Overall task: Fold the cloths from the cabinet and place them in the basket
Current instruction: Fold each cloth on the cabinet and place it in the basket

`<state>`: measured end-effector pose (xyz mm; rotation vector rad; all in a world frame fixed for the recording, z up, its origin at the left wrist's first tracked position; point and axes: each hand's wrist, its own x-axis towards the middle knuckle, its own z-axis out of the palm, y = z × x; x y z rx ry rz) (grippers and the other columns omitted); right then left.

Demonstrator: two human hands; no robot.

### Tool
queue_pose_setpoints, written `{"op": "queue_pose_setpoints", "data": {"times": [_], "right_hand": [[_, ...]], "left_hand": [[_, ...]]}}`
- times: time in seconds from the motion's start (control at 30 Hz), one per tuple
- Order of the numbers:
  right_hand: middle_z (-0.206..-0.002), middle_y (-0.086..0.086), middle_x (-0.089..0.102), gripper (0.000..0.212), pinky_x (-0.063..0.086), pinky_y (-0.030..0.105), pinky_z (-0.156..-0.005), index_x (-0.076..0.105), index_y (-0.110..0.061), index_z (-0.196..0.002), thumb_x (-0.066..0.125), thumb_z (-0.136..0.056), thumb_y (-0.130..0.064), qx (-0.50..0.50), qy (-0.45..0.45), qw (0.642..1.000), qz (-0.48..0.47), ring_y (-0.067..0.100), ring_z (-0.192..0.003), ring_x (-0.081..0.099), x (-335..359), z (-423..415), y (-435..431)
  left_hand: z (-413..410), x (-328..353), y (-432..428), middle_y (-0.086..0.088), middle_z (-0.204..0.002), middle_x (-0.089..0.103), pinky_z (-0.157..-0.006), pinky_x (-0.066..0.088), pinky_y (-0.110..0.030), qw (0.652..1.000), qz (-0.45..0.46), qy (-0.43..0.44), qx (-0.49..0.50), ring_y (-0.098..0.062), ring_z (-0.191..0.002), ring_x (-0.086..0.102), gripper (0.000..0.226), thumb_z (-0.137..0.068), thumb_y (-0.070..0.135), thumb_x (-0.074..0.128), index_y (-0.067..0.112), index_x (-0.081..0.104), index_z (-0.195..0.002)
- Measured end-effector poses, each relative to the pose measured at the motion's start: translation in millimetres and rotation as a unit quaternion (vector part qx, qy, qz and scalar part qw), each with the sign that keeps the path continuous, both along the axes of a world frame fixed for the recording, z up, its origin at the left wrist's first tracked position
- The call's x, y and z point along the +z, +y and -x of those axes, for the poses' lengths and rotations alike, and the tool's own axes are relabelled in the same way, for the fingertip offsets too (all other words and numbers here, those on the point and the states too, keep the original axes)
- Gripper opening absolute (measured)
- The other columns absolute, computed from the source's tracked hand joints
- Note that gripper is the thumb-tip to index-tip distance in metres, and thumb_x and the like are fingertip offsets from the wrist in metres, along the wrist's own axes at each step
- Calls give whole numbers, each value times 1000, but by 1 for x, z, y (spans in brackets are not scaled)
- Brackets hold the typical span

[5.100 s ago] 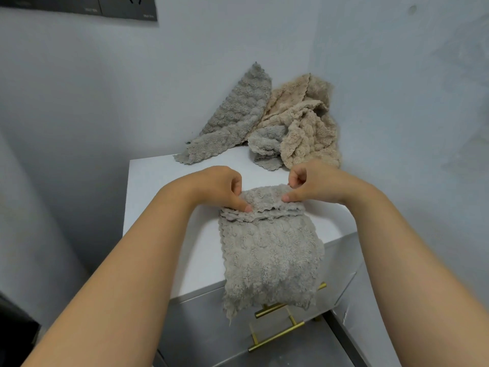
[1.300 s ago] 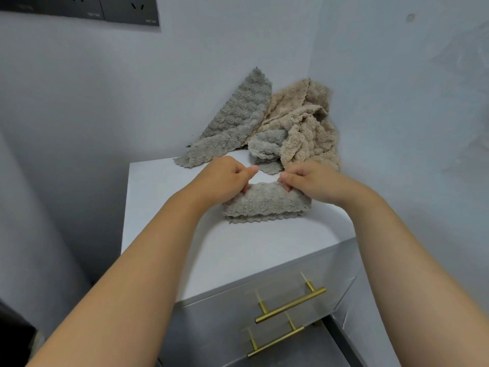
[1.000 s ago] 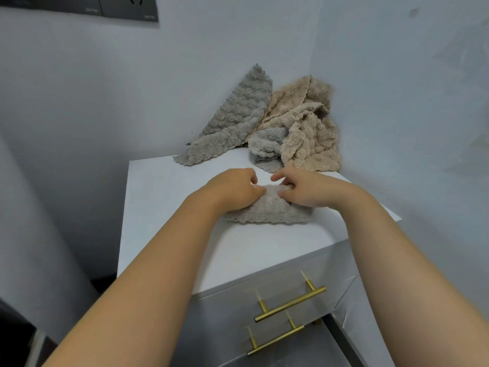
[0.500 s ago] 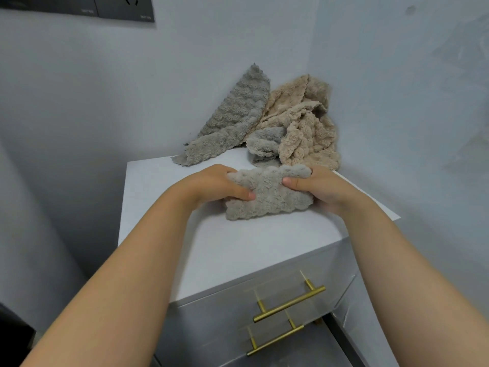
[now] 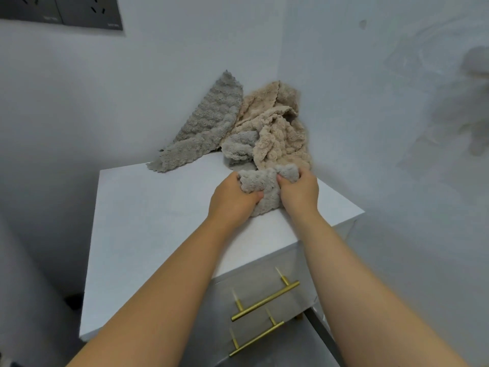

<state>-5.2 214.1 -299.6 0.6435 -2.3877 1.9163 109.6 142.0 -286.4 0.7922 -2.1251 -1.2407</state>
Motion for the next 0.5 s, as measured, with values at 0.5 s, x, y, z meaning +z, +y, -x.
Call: {"op": "queue_pose_setpoints", "data": {"times": [0.5], "right_hand": [[-102,10,59,12,27,32,-58,50,-8,-101,46,-91,-13,-158,293,854,-400,33,-86,57,27,-16,220]], "left_hand": [[26,-12,202,-1,-100,68,-81,54,-40,994,-67,26,-86,-23,-93,63,17,-82,20,63,19,63,-99]]}}
